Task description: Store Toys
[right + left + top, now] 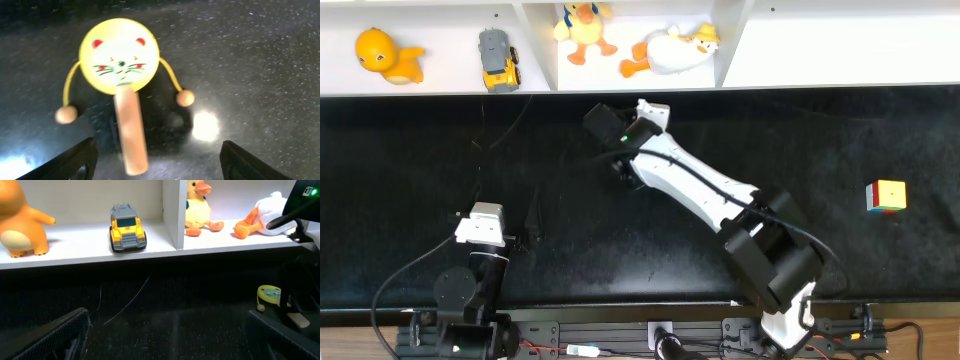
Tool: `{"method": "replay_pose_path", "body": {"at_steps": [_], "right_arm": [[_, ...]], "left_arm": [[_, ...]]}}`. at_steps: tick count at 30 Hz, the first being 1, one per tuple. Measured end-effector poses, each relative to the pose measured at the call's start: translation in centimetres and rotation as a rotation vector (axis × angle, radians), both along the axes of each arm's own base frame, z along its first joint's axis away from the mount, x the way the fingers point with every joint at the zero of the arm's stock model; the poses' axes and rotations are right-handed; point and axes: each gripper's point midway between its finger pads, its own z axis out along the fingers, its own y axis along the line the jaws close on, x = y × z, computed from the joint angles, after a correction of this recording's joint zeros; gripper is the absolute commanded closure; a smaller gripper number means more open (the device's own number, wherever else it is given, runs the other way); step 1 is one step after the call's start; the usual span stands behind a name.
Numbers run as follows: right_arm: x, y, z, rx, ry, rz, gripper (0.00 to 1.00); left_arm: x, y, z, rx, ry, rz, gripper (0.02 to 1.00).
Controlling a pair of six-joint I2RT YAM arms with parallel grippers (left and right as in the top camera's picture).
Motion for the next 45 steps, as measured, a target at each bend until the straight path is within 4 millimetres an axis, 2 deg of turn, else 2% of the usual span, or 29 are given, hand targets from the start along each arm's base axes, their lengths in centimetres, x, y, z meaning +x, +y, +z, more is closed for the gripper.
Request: {"method": "replay_pose_path", "body": {"at_steps": [5, 11, 15, 19, 25, 27, 29, 32, 39, 42, 45], "right_arm": [[0.2, -0.8, -0.2, 0.011, 0.027, -0.020, 0.189], [-0.1, -0.2, -1.1, 0.027, 0.060, 0.011, 0.200], [-0.3, 0.1, -2.0, 0.030, 0.088, 0.021, 0.246], [0.0, 0.7, -2.0, 0.056, 0.079, 0.036, 0.308], [0.6, 1.7, -2.1, 0.095, 0.062, 0.052, 0.621], [0.7, 2.0, -2.3, 0.106, 0.064, 0.053, 0.689], [0.8, 2.3, -2.4, 0.115, 0.068, 0.057, 0.825], [0.7, 2.5, -2.4, 0.120, 0.071, 0.058, 0.917], [0.4, 2.8, -2.3, 0.120, 0.075, 0.066, 0.917], [-0.3, 2.4, -2.3, 0.092, 0.093, 0.076, 0.947], [-1.3, 2.0, -1.9, 0.050, 0.105, 0.096, 0.925]], "left_arm": [[0.0, 0.0, 0.0, 0.000, 0.000, 0.000, 0.020], [0.0, 0.0, 0.0, 0.000, 0.000, 0.000, 0.020], [0.0, 0.0, 0.0, 0.000, 0.000, 0.000, 0.020], [0.0, 0.0, 0.0, 0.000, 0.000, 0.000, 0.020], [0.0, 0.0, 0.0, 0.000, 0.000, 0.000, 0.020], [0.0, 0.0, 0.0, 0.000, 0.000, 0.000, 0.020], [0.0, 0.0, 0.0, 0.000, 0.000, 0.000, 0.020], [0.0, 0.0, 0.0, 0.000, 0.000, 0.000, 0.020], [0.0, 0.0, 0.0, 0.000, 0.000, 0.000, 0.020], [0.0, 0.0, 0.0, 0.000, 0.000, 0.000, 0.020], [0.0, 0.0, 0.0, 0.000, 0.000, 0.000, 0.020]]}}
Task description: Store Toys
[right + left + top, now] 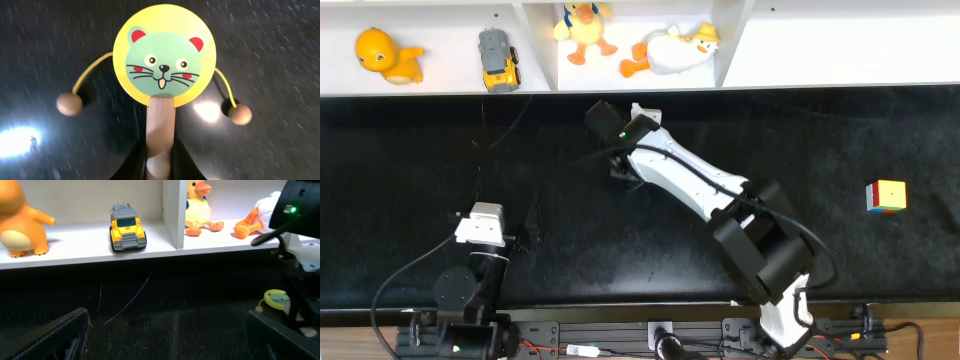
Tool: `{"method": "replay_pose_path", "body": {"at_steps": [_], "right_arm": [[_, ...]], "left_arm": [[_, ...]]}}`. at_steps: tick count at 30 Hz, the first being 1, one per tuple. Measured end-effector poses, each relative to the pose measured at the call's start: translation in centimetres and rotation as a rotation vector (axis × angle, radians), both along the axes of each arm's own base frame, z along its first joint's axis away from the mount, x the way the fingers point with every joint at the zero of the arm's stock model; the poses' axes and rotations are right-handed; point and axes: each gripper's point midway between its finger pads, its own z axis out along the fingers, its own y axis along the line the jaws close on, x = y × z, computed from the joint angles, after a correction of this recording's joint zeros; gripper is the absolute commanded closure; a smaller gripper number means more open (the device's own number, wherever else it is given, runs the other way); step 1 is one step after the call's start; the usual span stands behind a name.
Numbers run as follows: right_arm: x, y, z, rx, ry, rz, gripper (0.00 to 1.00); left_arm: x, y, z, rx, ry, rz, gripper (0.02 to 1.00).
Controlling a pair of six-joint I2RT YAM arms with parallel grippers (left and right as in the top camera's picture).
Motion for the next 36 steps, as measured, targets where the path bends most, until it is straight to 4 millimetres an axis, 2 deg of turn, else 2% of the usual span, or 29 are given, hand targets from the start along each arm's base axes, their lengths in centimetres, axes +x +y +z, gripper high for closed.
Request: {"method": "replay_pose_path", "body": {"at_steps": [5, 10, 15, 18, 24, 27, 31, 36], "right_arm": [[-2.4, -1.9, 2.6, -0.010, -0.051, 0.027, 0.917], [-4.0, -6.2, 5.5, 0.050, -0.145, -0.028, 0.912], [-5.8, -11.2, 5.7, 0.088, -0.202, -0.100, 0.910], [-6.2, -13.8, 5.6, 0.113, -0.217, -0.133, 0.899], [-4.4, -19.8, 7.1, 0.133, -0.259, -0.208, 0.915], [-4.1, -21.9, 7.3, 0.120, -0.238, -0.208, 0.912], [-2.0, -23.4, 9.1, 0.094, -0.253, -0.149, 0.864], [2.3, -23.2, 12.2, 0.056, -0.309, -0.020, 0.877]], "left_arm": [[0.0, 0.0, 0.0, 0.000, 0.000, 0.000, 0.023], [0.0, 0.0, 0.0, 0.000, 0.000, 0.000, 0.020], [0.0, 0.0, 0.0, 0.000, 0.000, 0.000, 0.020], [0.0, 0.0, 0.0, 0.000, 0.000, 0.000, 0.020], [0.0, 0.0, 0.0, 0.000, 0.000, 0.000, 0.023], [0.0, 0.0, 0.0, 0.000, 0.000, 0.000, 0.020], [0.0, 0.0, 0.0, 0.000, 0.000, 0.000, 0.020], [0.0, 0.0, 0.0, 0.000, 0.000, 0.000, 0.020]]}}
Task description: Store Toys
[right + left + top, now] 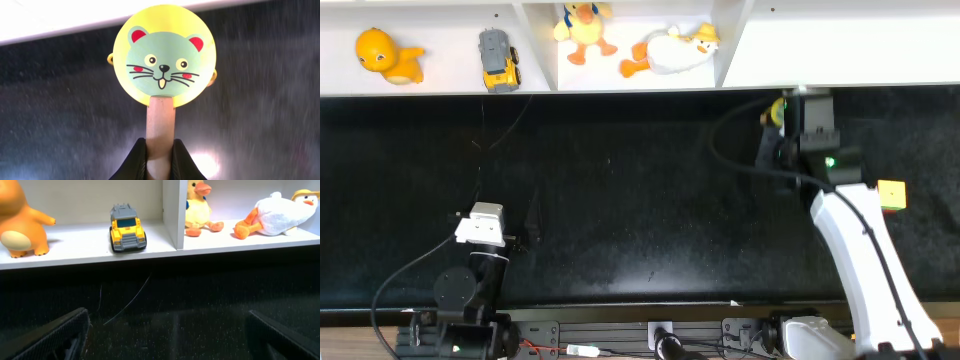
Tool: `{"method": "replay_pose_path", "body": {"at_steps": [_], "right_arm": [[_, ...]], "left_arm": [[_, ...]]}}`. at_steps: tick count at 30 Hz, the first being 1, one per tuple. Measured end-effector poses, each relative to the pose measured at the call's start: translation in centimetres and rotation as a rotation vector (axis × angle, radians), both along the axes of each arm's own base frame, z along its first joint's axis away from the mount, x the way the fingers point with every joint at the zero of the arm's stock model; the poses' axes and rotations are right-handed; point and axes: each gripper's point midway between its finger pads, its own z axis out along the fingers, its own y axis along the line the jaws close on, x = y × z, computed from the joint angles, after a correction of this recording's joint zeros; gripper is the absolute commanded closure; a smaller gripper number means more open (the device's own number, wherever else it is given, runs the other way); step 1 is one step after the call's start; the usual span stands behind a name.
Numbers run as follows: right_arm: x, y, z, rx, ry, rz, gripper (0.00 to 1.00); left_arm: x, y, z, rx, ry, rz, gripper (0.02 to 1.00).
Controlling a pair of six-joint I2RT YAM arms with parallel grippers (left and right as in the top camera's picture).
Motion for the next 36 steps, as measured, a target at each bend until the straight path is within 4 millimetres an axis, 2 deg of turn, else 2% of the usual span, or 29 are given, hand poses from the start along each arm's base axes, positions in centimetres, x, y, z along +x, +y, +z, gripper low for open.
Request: {"method": "replay_pose_path", "body": {"at_steps": [3, 8, 14, 19, 24, 28, 32, 36], "right_arm": [[1.9, 0.2, 0.0, -0.036, 0.014, 0.060, 0.899], [5.4, 0.4, -1.3, -0.075, 0.043, 0.115, 0.895], [10.2, 0.9, -0.8, -0.089, 0.008, 0.139, 0.877], [13.2, 1.2, -0.7, -0.094, -0.024, 0.147, 0.873], [14.9, 1.3, -1.6, -0.096, -0.033, 0.149, 0.853], [15.3, 1.1, -2.5, -0.093, -0.026, 0.145, 0.825], [15.4, 0.9, -3.1, -0.091, -0.015, 0.138, 0.599], [15.1, 0.8, -3.2, -0.093, 0.000, 0.139, 0.500]], "left_arm": [[0.0, 0.0, 0.0, 0.000, 0.000, 0.000, 0.020], [0.0, 0.0, 0.0, 0.000, 0.000, 0.000, 0.020], [0.0, 0.0, 0.0, 0.000, 0.000, 0.000, 0.020], [0.0, 0.0, 0.0, 0.000, 0.000, 0.000, 0.020], [0.0, 0.0, 0.0, 0.000, 0.000, 0.000, 0.020], [0.0, 0.0, 0.0, 0.000, 0.000, 0.000, 0.020], [0.0, 0.0, 0.0, 0.000, 0.000, 0.000, 0.020], [0.0, 0.0, 0.0, 0.000, 0.000, 0.000, 0.020]]}}
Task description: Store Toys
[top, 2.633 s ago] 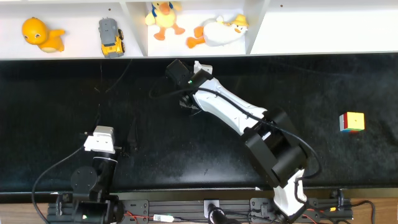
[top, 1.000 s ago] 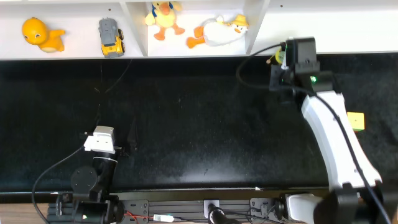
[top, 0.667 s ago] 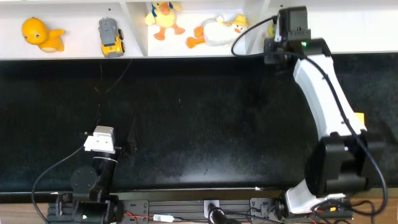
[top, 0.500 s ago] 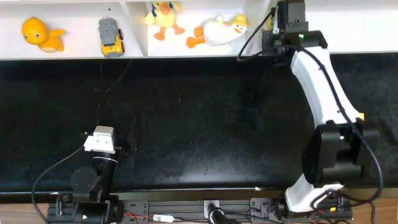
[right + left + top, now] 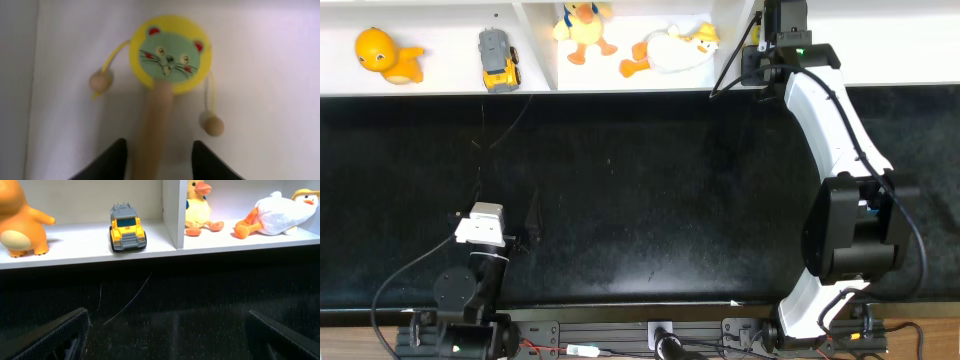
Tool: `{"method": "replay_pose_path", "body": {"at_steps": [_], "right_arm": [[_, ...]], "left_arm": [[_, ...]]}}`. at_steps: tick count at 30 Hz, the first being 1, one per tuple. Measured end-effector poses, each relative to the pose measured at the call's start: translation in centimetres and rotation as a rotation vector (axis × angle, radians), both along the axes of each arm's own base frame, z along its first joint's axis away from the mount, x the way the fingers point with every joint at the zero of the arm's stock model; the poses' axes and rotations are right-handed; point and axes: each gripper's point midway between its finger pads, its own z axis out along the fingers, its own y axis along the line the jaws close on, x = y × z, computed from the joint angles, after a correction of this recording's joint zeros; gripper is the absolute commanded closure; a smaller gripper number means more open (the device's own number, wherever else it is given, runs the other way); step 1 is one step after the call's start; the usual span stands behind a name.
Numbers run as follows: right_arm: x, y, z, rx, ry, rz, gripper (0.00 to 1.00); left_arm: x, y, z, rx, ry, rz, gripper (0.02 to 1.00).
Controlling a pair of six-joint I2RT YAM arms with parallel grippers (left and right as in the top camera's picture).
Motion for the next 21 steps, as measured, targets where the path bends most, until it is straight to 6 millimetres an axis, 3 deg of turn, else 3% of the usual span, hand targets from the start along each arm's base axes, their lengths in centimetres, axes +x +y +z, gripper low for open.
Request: {"method": "replay_pose_path", "body": {"at_steps": [5, 8, 10, 12, 16, 21], "right_arm": [[-1.8, -0.2, 0.7, -0.005, 0.028, -0.001, 0.483], [-4.9, -0.6, 1.6, -0.017, 0.019, -0.009, 0.408], [-7.9, -1.1, 2.1, -0.026, 0.013, -0.017, 0.277], [-11.0, -1.5, 2.7, -0.034, 0.000, -0.023, 0.023], [-16.4, -2.4, 4.0, -0.048, -0.036, -0.032, 0.003], [-21.2, -3.8, 4.4, -0.054, -0.047, -0.067, 0.005]], "left_arm": [[0.0, 0.0, 0.0, 0.000, 0.000, 0.000, 0.020], [0.0, 0.0, 0.0, 0.000, 0.000, 0.000, 0.020], [0.0, 0.0, 0.0, 0.000, 0.000, 0.000, 0.020], [0.0, 0.0, 0.0, 0.000, 0.000, 0.000, 0.020], [0.0, 0.0, 0.0, 0.000, 0.000, 0.000, 0.020], [0.0, 0.0, 0.0, 0.000, 0.000, 0.000, 0.020]]}}
